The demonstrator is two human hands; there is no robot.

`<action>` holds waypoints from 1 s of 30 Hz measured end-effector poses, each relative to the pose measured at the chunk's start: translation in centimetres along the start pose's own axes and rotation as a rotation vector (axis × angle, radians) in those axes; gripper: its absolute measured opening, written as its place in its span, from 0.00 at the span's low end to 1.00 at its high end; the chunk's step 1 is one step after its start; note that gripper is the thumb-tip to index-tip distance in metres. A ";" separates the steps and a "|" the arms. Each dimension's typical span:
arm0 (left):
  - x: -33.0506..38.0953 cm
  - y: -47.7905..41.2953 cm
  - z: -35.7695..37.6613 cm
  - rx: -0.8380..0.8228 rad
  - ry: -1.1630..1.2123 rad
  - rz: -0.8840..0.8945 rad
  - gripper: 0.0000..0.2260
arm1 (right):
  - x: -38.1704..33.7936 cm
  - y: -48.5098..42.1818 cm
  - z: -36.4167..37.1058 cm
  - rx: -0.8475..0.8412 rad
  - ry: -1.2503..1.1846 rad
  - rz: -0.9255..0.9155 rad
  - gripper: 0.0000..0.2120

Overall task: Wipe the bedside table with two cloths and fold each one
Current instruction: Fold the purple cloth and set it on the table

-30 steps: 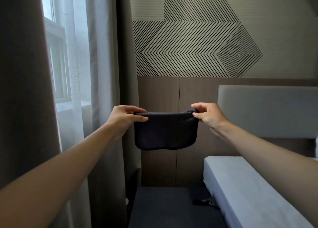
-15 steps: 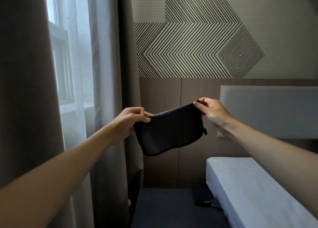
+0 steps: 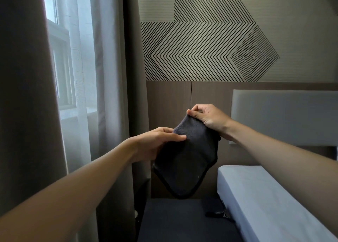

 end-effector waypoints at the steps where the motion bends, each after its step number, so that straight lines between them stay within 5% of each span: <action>1: 0.0 -0.3 0.1 0.023 0.028 0.020 0.08 | 0.4 -0.1 0.1 -0.002 0.049 0.027 0.15; 5: 0.2 -0.9 -0.2 0.118 0.086 0.139 0.09 | 2.0 0.8 0.6 0.034 0.085 0.202 0.16; 9: 0.5 -1.1 -1.8 0.272 0.146 0.226 0.09 | 4.7 3.7 0.4 0.265 -0.121 0.393 0.17; 11: 0.6 -1.0 -2.5 0.315 0.199 0.250 0.08 | 6.1 5.6 0.7 0.381 -0.303 0.546 0.24; 15: 0.5 -0.9 -3.2 0.352 0.225 0.234 0.07 | 7.4 8.3 2.8 0.268 -0.455 0.765 0.42; 18: 0.4 -0.9 -3.1 0.364 0.222 0.227 0.09 | 6.7 7.3 4.0 0.165 -0.691 0.636 0.38; 23: 0.2 -1.1 -3.2 0.360 0.258 0.247 0.09 | 3.5 5.2 3.1 0.166 -0.784 0.386 0.09; 30: 1.3 -0.1 -4.4 0.605 -0.066 0.388 0.11 | 1.4 4.4 1.6 0.292 -0.587 0.169 0.09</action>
Point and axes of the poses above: each hand's wrist, its own y-axis away from the middle knuckle, its own z-axis out of the palm, x = y × z, the point moved 5 cm from there along -y, towards the middle knuckle
